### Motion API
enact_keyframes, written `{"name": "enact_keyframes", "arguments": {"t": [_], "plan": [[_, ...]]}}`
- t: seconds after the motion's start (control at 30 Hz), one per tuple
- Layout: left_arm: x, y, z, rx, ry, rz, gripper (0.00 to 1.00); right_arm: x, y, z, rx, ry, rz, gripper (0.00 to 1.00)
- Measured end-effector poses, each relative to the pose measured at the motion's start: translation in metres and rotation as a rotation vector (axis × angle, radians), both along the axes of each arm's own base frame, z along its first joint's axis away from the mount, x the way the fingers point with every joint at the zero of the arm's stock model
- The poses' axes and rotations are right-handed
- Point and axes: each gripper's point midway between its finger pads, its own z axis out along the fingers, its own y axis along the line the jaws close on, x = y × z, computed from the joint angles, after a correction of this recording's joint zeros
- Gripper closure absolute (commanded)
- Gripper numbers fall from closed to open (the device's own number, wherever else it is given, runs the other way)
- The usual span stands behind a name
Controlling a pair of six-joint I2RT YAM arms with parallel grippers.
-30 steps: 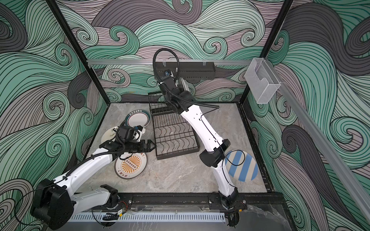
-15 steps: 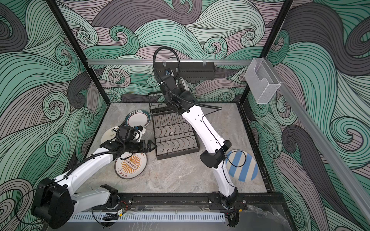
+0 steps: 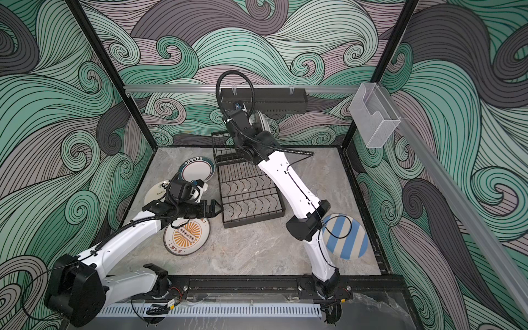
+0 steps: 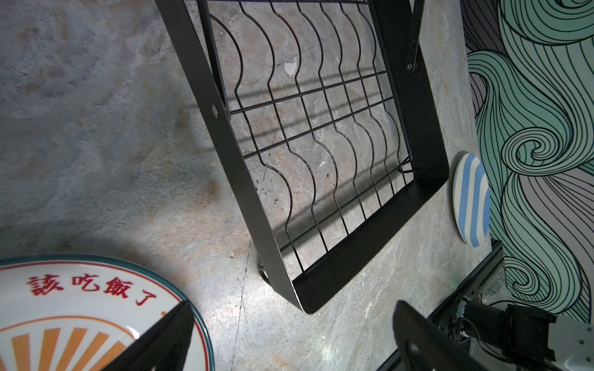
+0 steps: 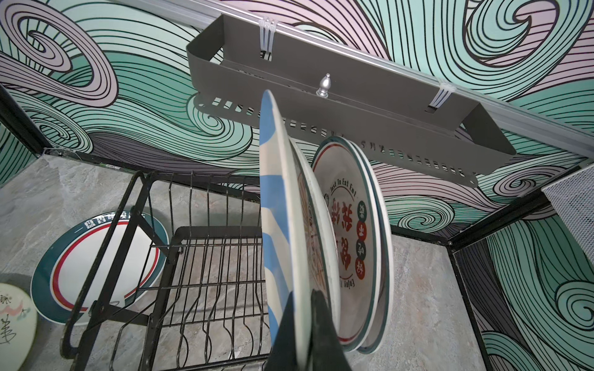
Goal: Load plates into a dish rack
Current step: Place the plate on the dish rack.
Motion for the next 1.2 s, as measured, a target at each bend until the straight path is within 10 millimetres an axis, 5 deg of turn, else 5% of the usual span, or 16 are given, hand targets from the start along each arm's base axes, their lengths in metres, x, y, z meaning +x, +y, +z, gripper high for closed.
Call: {"name": "enact_keyframes", "arguments": {"t": [0.53, 1.2], "plan": [[0.0, 0.0, 0.0, 0.001, 0.001, 0.0, 0.01, 0.009, -0.003, -0.018, 0.04, 0.039, -0.027, 1.0], [0.0, 0.0, -0.001, 0.005, -0.003, -0.005, 0.01, 0.008, 0.003, -0.006, 0.071, 0.023, 0.016, 0.66]]}}
